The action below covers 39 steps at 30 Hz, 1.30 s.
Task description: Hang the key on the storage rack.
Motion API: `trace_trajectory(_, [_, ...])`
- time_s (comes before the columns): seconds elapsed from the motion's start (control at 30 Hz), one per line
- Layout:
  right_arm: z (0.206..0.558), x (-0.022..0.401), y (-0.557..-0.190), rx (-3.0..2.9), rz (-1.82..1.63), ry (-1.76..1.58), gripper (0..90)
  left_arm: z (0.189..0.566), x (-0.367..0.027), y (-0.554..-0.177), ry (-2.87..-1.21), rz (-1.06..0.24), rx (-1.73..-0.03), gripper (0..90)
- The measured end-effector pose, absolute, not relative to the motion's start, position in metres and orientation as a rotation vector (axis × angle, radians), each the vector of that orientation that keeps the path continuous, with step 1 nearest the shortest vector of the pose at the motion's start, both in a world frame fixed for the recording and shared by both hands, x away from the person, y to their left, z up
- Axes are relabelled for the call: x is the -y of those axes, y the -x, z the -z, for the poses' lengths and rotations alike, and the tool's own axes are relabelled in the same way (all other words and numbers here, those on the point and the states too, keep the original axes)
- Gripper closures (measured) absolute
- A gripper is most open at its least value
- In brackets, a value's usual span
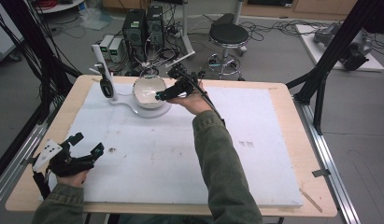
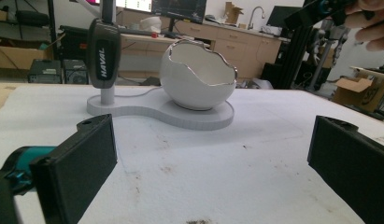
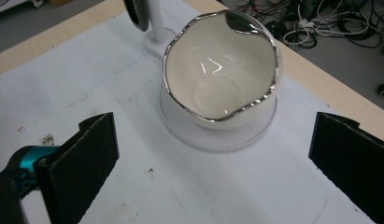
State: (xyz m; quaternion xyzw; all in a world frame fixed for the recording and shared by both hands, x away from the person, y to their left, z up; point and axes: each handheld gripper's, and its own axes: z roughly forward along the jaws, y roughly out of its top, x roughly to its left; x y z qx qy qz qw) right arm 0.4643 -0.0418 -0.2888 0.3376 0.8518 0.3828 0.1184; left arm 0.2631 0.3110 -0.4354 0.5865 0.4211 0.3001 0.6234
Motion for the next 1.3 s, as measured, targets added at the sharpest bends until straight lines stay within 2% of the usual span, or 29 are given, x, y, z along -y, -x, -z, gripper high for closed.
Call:
trace_trajectory(0.57, [0.299, 0.115, -0.439, -2.389, -1.145, -1.055, 0.5, 0.436, -0.312, -0.263, -1.340, -0.707, -0.993, 1.8])
trace_trajectory(1.3, [0.335, 0.197, -0.405, -2.215, -1.270, -1.111, 0.5, 0.436, -0.310, -0.264, -1.351, -0.708, -0.989, 1.8])
